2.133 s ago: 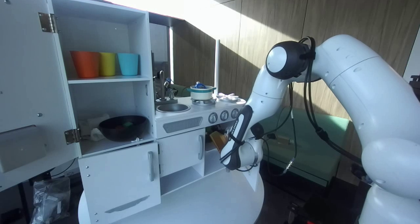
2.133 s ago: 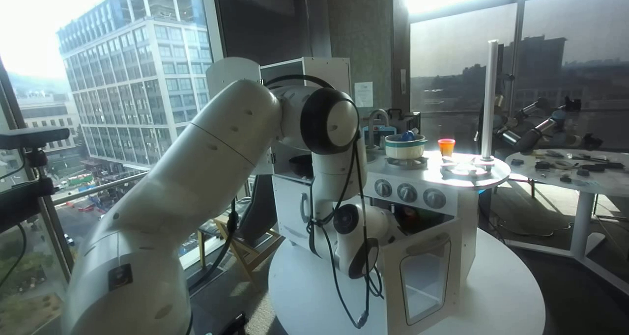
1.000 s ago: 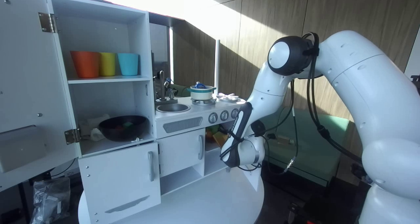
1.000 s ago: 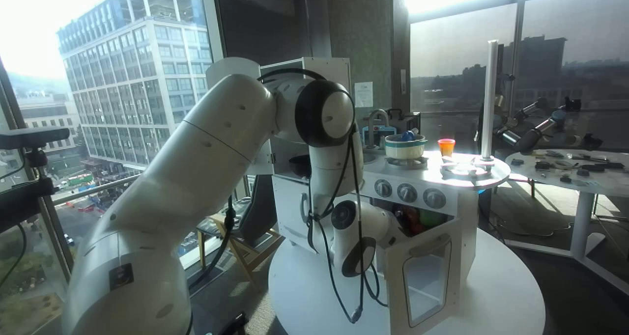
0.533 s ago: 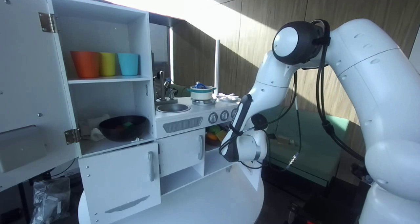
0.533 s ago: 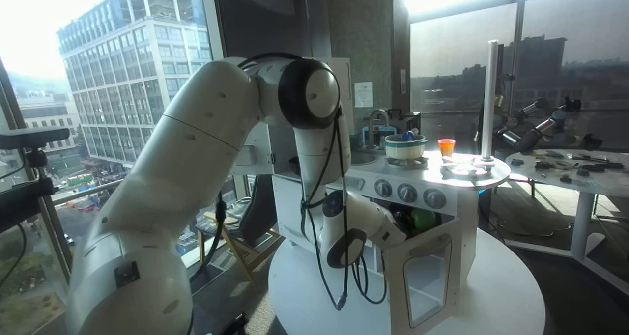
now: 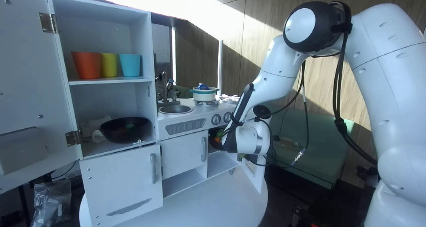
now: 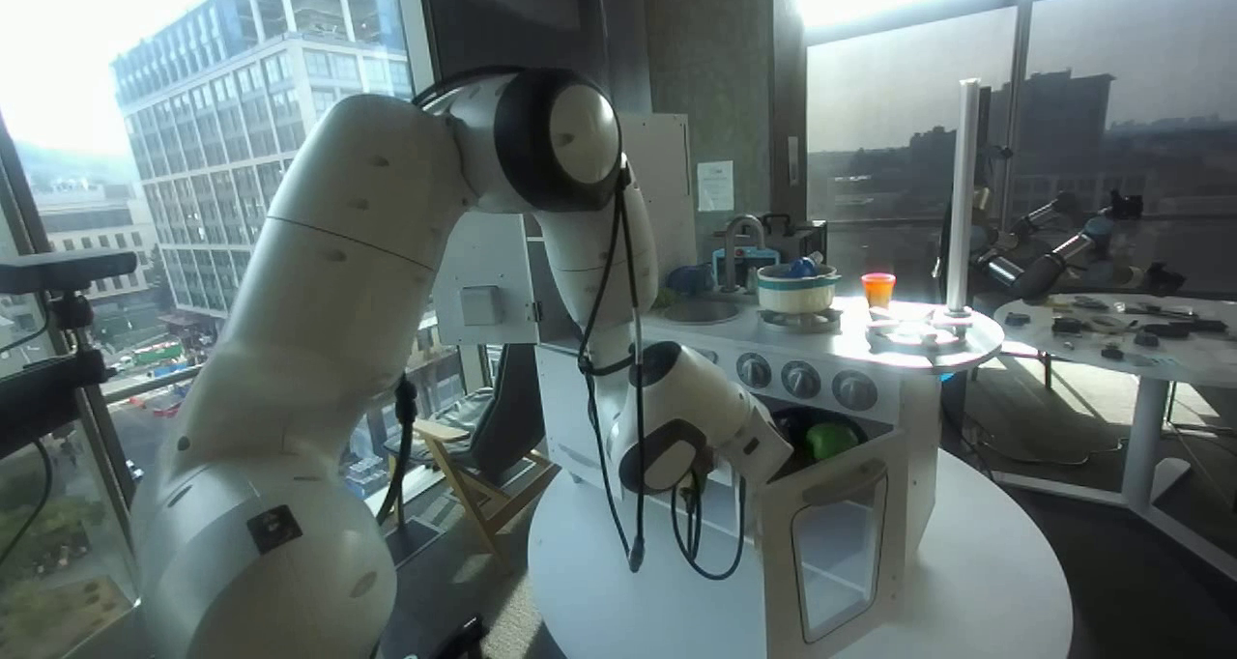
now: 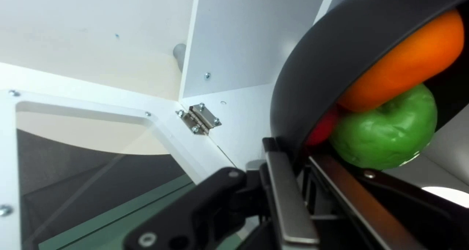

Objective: Put the bowl in the cabinet on the table

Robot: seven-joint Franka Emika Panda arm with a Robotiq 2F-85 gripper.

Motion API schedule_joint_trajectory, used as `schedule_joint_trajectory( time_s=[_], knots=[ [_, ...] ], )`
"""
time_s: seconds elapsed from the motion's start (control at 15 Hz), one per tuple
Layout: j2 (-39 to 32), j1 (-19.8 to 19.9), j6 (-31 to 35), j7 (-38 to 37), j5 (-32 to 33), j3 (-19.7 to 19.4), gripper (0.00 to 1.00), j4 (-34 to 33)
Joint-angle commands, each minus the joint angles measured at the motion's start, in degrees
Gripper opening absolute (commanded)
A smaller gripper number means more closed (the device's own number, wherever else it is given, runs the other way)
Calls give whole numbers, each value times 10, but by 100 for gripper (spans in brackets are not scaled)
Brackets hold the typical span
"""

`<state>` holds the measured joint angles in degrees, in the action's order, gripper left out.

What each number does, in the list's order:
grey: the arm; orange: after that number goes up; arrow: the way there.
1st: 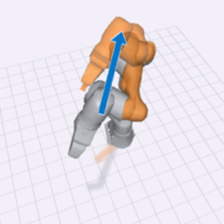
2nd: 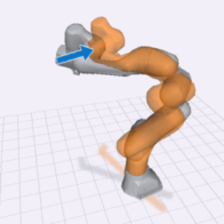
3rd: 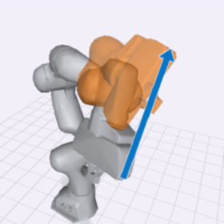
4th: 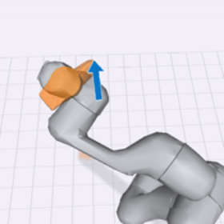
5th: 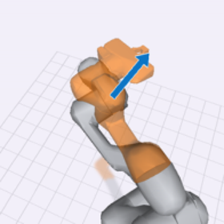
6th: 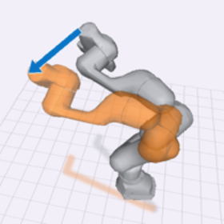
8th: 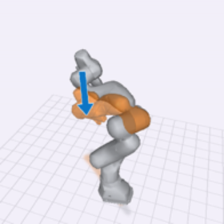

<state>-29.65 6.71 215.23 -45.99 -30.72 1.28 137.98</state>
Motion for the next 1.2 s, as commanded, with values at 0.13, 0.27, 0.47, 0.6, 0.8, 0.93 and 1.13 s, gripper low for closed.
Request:
schedule_joint_trajectory(
  time_s=[0.13,0.27,0.47,0.6,0.8,0.93,1.13],
  knots=[
    [50,-105,-57,127,-184,-68,15,24],
    [60,-126,-56,157,-226,-75,15,32],
    [81,-142,-53,183,-251,-75,15,47],
    [89,-146,-59,197,-257,-75,15,50],
    [100,-119,-66,218,-246,-51,15,43],
    [102,-115,-79,231,-244,-50,15,36],
    [107,-130,-105,244,-247,-67,15,35]
  ],
)
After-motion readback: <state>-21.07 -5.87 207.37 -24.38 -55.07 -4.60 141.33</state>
